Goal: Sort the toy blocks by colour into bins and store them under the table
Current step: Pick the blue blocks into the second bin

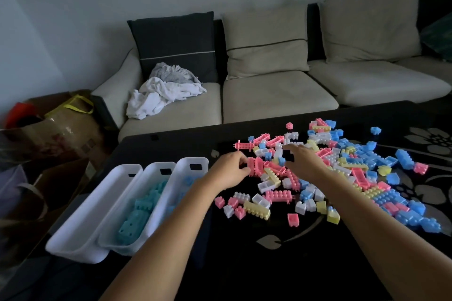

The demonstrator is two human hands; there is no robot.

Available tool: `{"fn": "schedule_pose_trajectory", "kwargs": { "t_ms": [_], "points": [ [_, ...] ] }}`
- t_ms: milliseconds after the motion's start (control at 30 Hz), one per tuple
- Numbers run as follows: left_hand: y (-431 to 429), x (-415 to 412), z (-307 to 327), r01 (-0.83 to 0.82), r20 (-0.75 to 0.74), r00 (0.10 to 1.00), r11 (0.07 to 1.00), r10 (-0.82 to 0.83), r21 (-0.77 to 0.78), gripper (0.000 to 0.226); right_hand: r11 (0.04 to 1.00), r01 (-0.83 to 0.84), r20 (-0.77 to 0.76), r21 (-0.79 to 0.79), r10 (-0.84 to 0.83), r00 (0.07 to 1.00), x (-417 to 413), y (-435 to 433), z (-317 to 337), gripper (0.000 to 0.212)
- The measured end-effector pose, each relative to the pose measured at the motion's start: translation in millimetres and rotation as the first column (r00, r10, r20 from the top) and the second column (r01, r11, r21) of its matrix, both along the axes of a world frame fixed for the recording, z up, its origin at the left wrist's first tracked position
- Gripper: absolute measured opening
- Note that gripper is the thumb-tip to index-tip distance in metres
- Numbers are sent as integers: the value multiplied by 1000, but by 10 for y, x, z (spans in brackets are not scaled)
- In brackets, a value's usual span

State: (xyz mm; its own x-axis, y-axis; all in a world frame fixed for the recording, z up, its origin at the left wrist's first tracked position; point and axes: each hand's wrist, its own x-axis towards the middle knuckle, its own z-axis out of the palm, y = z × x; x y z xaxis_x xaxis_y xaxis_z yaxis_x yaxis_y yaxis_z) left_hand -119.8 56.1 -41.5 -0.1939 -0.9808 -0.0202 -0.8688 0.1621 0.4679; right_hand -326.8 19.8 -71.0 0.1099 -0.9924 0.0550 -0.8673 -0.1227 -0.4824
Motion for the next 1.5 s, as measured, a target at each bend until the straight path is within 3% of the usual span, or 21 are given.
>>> {"fn": "schedule_pose_trajectory", "kwargs": {
  "t_ms": [200,333,433,633,767,833,967,1067,1233,1367,1500],
  "points": [
    [-644,-356,-267,-35,-97,995,999,35,-2,50,996,-73,-74,-57,69,995,-59,-205,-223,53],
    [-994,-500,-360,-93,-98,992,991,84,-93,45,978,-188,-184,-86,170,968,106,-338,-319,44],
    [-1275,-547,-360,-110,-60,993,988,104,-112,39,981,-184,-238,-61,165,957,202,-491,-414,42],
    [-1683,-578,-379,-168,40,985,986,167,12,49,988,-148,-240,-44,133,962,256,-665,-487,38],
    [-1792,-610,-435,-233,153,963,971,224,50,24,977,-213,-205,-9,207,957,153,-796,-572,33],
    [-1811,-600,-457,-271,128,957,960,260,73,15,975,-220,-224,-22,209,952,108,-794,-560,31],
    [-1779,-567,-450,-253,60,967,952,246,171,20,981,-184,-216,-61,167,962,59,-714,-489,33],
    [-1707,-522,-400,-282,-31,957,953,287,113,40,986,-155,-139,-54,146,979,36,-618,-412,41],
    [-1572,-573,-300,-236,-175,958,971,227,-30,33,991,-129,-39,-44,128,991,-33,-538,-352,30],
    [-1501,-675,-299,-143,-133,983,985,130,-93,30,998,-50,140,-43,55,989,-185,-498,-330,11],
    [-1502,-710,-340,-230,-48,972,973,229,-3,43,999,37,371,-19,-28,928,-370,-409,-252,8]
  ]
}}
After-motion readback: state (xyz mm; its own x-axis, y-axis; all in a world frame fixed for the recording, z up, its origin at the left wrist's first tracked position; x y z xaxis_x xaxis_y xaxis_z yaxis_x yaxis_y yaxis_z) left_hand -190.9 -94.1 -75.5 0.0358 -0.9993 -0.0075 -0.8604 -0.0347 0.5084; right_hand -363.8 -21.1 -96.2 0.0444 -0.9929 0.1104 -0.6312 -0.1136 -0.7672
